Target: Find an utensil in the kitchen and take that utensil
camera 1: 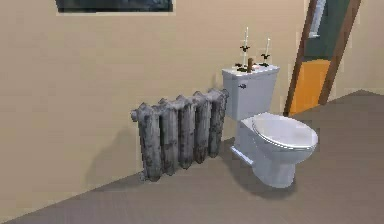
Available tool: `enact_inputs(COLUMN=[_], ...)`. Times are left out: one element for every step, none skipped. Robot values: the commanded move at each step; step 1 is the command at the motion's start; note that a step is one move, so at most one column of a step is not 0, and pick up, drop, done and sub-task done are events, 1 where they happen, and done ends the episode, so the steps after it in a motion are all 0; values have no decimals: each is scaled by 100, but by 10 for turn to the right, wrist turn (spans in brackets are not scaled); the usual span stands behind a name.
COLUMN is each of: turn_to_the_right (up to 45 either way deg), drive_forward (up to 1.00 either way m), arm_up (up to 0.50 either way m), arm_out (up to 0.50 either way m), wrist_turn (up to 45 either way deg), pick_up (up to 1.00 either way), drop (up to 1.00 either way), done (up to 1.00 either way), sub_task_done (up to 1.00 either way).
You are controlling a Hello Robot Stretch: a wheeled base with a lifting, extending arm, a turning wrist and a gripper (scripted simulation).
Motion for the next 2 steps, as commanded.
enact_inputs(turn_to_the_right=[120, 0], drive_forward=[0, 20], arm_up=[0, 0], arm_out=[0, 0], wrist_turn=[0, 0], pick_up=[0, 0], drop=[0, 0], done=[0, 0], sub_task_done=[0, 0])
